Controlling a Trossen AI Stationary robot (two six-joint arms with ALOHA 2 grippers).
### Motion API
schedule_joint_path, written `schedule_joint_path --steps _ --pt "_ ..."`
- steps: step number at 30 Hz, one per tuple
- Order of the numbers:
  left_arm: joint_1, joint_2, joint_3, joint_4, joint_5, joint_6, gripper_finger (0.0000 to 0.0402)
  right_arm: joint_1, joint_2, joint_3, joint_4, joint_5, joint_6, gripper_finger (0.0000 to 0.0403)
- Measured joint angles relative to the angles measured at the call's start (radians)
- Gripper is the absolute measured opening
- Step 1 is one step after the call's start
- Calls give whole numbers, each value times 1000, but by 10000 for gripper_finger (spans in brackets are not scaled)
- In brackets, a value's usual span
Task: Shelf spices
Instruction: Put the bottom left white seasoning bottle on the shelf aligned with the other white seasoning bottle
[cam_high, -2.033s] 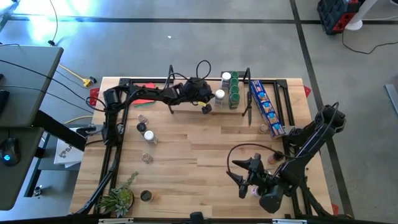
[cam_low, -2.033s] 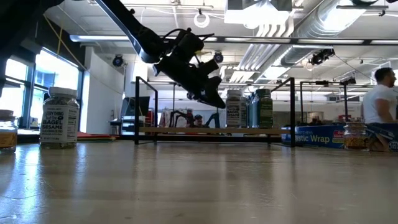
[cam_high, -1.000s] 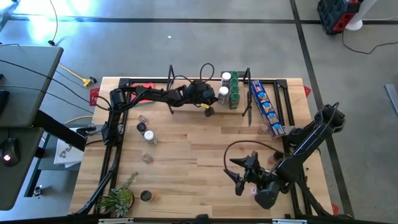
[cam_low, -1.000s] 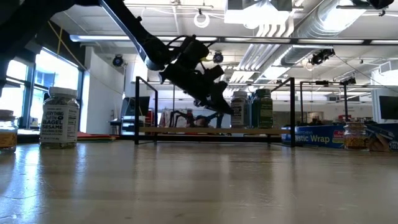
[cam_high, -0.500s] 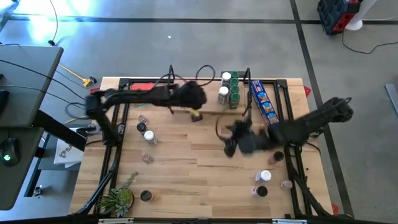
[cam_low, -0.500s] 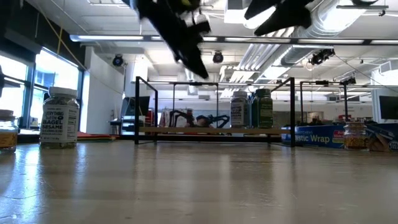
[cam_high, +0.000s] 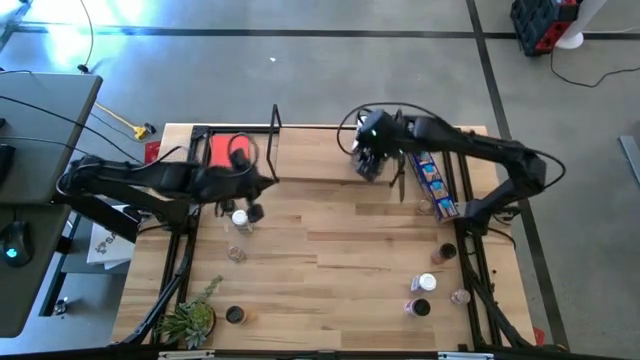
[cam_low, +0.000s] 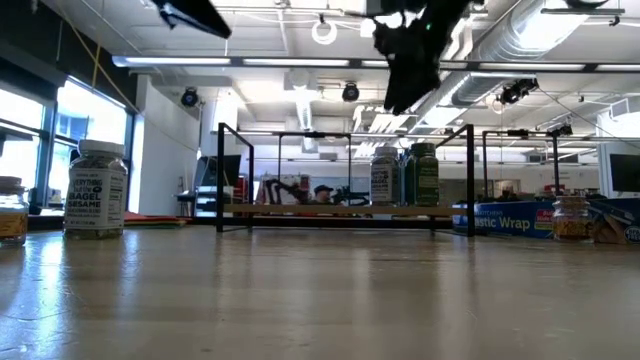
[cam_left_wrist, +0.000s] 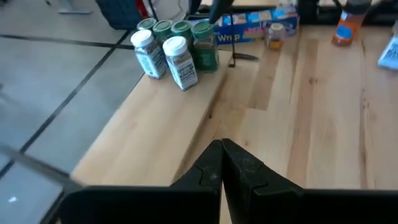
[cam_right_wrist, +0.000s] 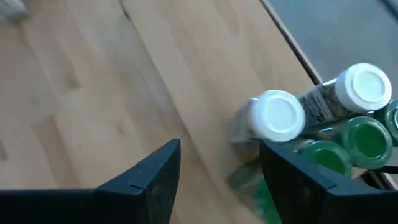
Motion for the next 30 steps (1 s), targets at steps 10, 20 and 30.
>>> schedule_joint_path --steps 10,20,30 --pt "-101 -146 -288 165 -186 -111 0 36 172 69 -37 -25 -157 157" --pt "-99 -142 -374 239 -226 -128 0 6 308 69 -46 140 -201 109" --pt "-98 -142 -387 261 -239 -122 0 -38 324 69 -56 196 -268 98"
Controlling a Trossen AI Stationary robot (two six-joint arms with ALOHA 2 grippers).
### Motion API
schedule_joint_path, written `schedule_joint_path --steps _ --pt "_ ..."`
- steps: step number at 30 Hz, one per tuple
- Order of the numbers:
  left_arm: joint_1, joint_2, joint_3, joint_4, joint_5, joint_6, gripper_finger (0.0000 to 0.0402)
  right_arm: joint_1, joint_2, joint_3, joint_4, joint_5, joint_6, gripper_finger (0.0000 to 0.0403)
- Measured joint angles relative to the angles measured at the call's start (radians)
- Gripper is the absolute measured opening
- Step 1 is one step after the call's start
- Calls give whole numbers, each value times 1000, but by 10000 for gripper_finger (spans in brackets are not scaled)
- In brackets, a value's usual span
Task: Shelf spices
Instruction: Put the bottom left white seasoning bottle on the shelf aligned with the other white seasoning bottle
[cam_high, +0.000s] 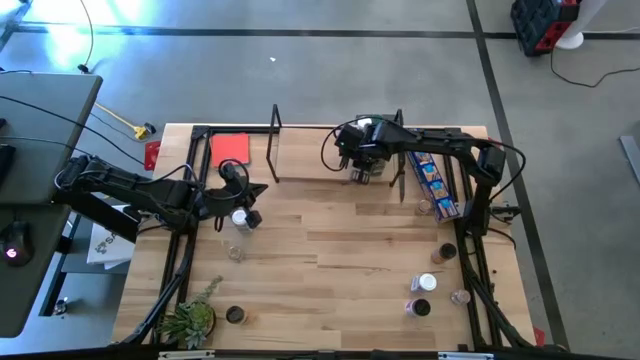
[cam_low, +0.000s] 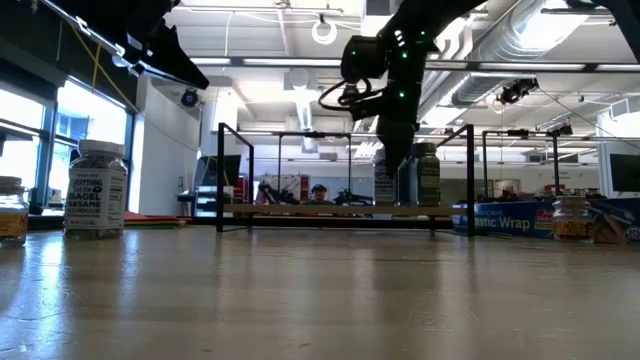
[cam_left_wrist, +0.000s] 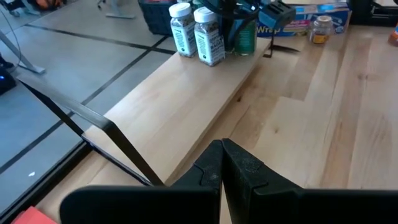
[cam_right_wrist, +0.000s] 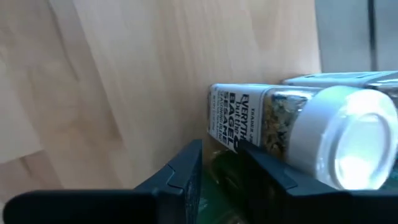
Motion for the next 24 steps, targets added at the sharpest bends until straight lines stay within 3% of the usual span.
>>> schedule_joint_path --steps 15,24 --pt "0 0 1 29 -8 4 0 13 0 0 28 74 0 98" --pt "0 0 1 62 -8 30 0 12 2 0 117 -11 0 98"
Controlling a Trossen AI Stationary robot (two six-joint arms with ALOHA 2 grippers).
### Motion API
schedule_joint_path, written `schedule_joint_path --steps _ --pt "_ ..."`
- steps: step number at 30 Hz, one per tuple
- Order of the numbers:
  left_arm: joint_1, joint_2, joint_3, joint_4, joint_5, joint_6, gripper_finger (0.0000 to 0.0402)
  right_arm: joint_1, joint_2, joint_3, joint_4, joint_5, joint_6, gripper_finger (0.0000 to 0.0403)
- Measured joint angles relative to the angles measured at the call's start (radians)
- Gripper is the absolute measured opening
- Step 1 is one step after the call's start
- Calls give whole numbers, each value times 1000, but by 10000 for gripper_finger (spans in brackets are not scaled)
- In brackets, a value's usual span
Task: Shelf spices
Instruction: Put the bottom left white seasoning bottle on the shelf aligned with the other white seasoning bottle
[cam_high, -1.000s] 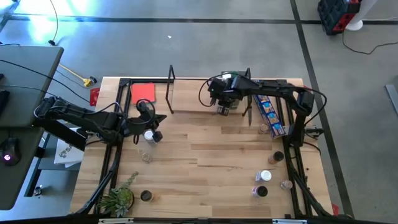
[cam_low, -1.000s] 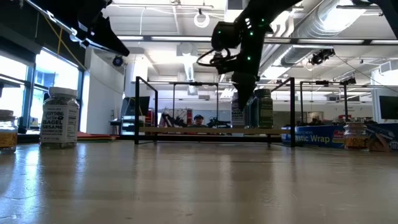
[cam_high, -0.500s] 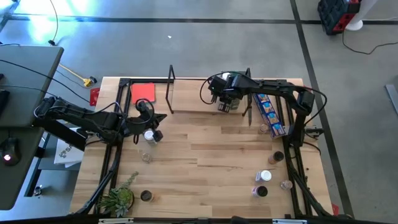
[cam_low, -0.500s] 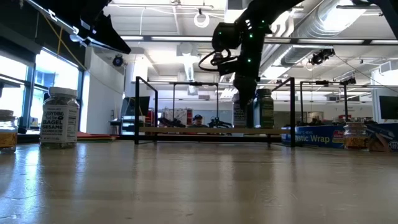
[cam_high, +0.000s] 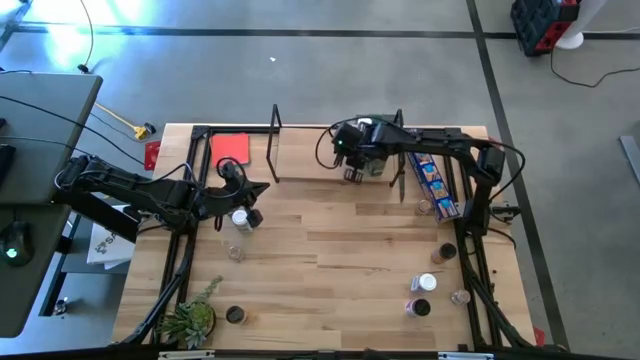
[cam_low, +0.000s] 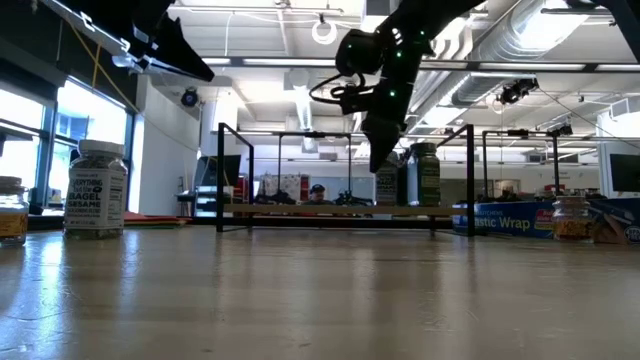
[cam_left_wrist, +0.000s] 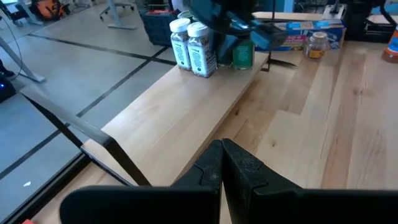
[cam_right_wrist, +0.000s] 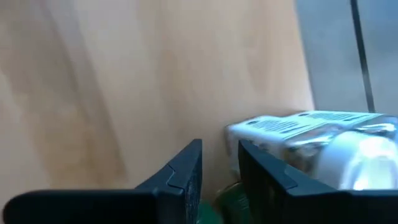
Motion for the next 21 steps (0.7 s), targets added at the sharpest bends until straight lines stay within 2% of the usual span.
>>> schedule_joint_path --steps 10,17,21 --pt "0 0 0 10 1 0 0 -68 6 0 40 -1 6 98" --pt "0 0 0 10 3 0 0 -71 6 0 53 38 -59 98" --pt "0 0 0 9 4 0 0 -53 3 0 46 12 -108 98"
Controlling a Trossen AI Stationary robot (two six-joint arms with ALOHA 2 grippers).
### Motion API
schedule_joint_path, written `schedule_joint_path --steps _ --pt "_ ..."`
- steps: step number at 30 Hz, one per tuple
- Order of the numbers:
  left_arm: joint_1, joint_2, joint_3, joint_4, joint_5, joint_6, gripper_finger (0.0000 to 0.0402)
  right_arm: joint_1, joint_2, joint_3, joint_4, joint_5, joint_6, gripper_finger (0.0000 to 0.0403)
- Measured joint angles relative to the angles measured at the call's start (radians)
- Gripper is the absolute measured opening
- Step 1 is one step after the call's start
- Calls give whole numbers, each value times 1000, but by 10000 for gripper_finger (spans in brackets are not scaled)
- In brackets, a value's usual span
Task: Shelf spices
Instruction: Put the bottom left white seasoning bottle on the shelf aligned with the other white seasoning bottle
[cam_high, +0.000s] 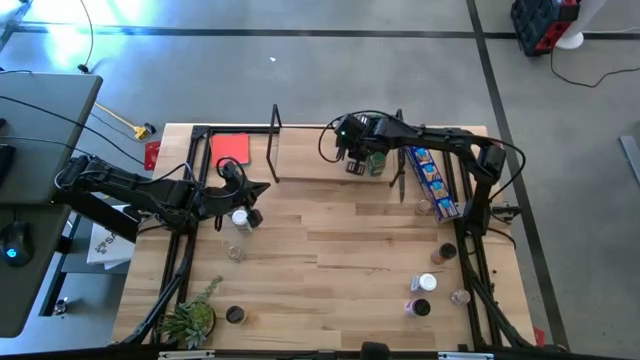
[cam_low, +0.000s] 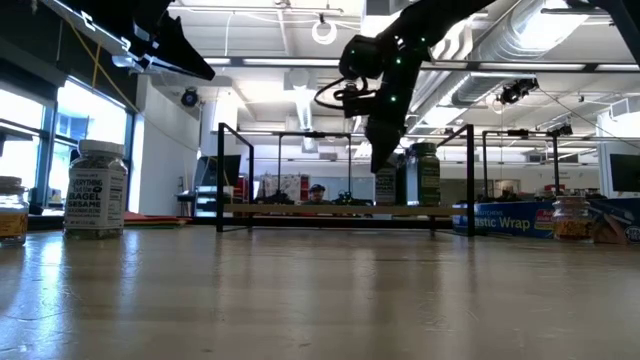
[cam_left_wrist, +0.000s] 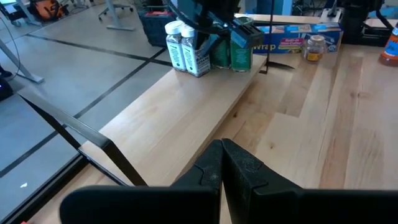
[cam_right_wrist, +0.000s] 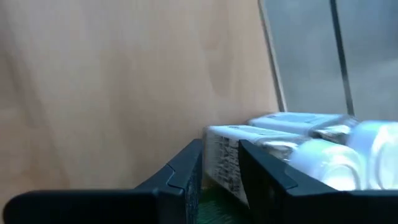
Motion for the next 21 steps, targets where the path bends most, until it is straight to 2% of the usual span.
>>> schedule_joint_path --steps 7,21 --pt "0 0 0 0 0 0 0 6 0 0 -45 -22 -23 98" --pt "0 0 0 0 4 -2 0 10 0 0 -79 106 -67 98"
